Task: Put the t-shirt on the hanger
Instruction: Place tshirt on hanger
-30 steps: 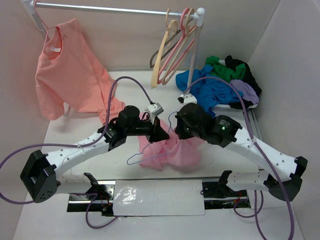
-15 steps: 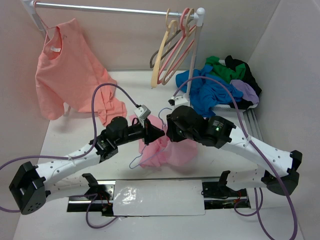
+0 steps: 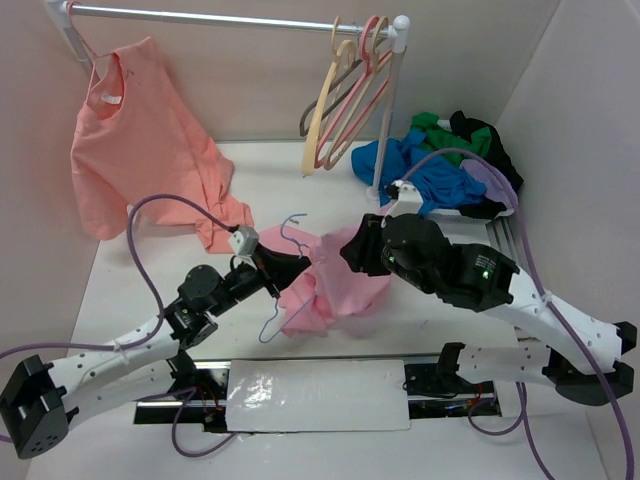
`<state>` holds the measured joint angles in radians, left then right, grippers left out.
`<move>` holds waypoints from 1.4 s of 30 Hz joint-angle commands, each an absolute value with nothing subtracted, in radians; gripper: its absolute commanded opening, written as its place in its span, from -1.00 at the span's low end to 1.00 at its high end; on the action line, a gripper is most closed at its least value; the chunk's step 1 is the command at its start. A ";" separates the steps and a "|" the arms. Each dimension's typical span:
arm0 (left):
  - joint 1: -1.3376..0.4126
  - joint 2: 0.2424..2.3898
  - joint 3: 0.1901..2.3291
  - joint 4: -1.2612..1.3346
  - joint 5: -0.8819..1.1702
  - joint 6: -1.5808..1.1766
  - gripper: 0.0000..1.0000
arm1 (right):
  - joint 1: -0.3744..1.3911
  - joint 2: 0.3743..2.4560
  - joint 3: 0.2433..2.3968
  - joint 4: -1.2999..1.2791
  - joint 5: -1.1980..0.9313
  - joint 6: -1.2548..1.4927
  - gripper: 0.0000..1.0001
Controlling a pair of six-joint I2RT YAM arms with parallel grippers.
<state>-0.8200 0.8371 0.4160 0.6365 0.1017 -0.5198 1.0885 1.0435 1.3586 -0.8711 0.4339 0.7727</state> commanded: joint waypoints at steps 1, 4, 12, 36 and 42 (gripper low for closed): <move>-0.825 0.764 0.413 0.767 0.011 -0.522 -1.00 | 1.077 1.043 1.270 -0.662 0.405 0.873 -0.12; -0.825 0.730 0.413 0.744 0.002 -0.522 -1.00 | 1.068 1.043 1.207 -0.520 0.373 0.916 -0.20; -0.825 0.719 0.413 0.726 0.002 -0.531 -1.00 | 1.013 1.045 1.128 -0.307 0.281 0.962 0.35; -0.825 0.707 0.414 0.715 0.038 -0.531 -1.00 | 0.907 1.137 1.062 -0.094 0.176 1.127 -0.51; -0.825 0.707 0.492 0.510 0.029 -0.531 -1.00 | 0.907 1.045 0.973 -0.095 0.261 1.218 -1.00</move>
